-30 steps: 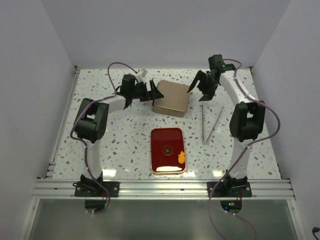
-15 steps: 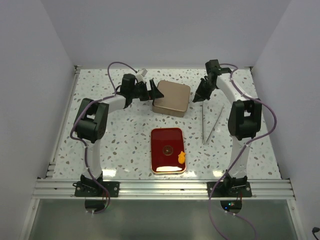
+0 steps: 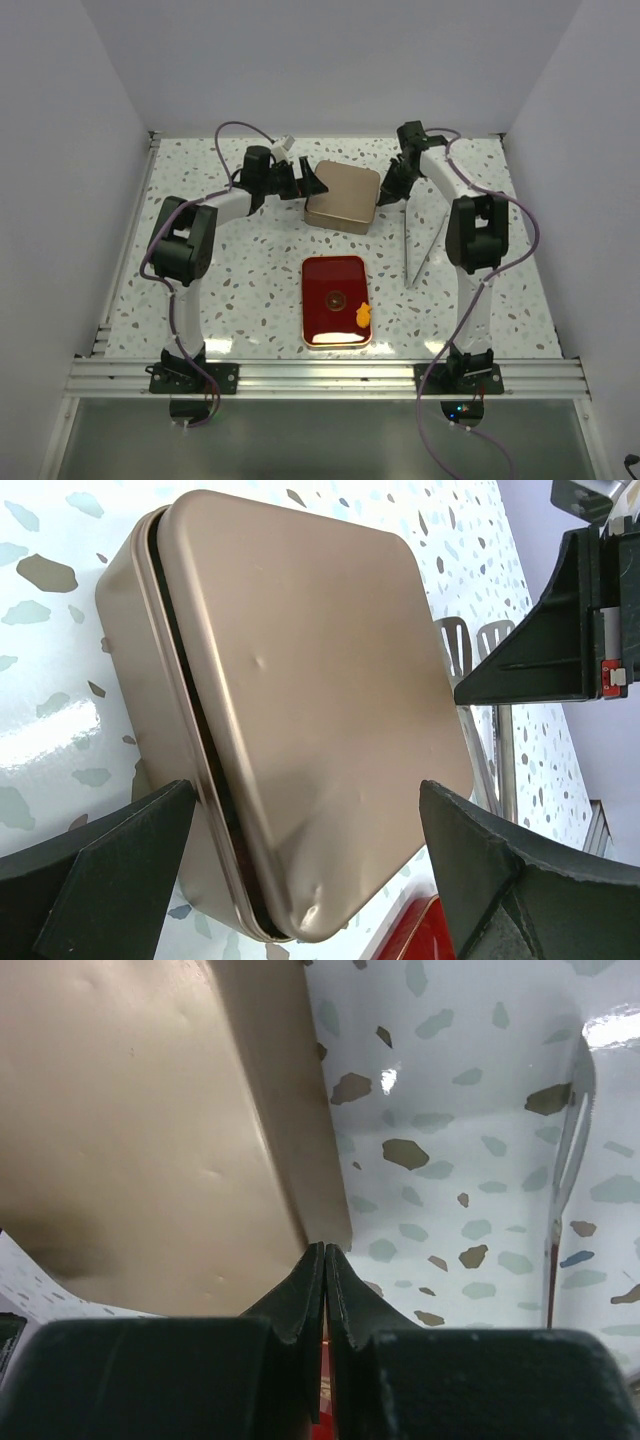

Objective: Pack the cookies

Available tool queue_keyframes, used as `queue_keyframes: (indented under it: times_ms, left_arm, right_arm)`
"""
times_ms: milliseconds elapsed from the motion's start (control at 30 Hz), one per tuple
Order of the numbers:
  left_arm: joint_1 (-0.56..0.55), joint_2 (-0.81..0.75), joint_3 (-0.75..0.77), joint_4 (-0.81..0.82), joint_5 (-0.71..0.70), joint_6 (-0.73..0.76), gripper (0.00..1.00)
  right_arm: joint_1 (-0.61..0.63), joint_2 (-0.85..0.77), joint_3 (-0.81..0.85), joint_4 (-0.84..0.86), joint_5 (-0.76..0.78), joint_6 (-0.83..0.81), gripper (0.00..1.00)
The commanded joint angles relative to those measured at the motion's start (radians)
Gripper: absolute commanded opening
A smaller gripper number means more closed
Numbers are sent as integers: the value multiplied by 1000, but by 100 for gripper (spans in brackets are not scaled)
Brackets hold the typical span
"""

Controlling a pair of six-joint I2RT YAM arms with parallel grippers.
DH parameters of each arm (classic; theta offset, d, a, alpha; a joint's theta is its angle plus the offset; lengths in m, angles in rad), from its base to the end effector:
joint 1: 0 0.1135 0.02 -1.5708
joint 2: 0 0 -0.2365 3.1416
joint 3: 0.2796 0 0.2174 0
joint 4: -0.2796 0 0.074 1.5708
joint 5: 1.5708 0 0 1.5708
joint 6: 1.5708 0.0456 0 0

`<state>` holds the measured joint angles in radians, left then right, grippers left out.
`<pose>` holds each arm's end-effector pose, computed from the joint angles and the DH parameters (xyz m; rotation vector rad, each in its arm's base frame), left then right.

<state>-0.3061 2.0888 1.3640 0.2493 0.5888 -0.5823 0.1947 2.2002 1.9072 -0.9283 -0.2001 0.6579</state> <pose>0.4051 -0.1546 0.1741 0.0966 2.1568 -1.1377 0.4076 0.0896 0.1903 0.6089 2.8035 0.4716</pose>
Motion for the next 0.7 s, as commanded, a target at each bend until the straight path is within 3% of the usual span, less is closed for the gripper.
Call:
queue_keyframes:
  times_ms: [0,400,667]
  left_arm:
    - [-10,-33,38,7,17,9,100]
    - [-13,-27,23,-13,34,22,100]
    - [-11,-36,30,-36,20,45,100]
  right_arm:
    - [26,29,79,-3,-4,23,3]
    - [78,89,179,-29,-22,49,0]
    - [52,-3,190,-33,24,16,0]
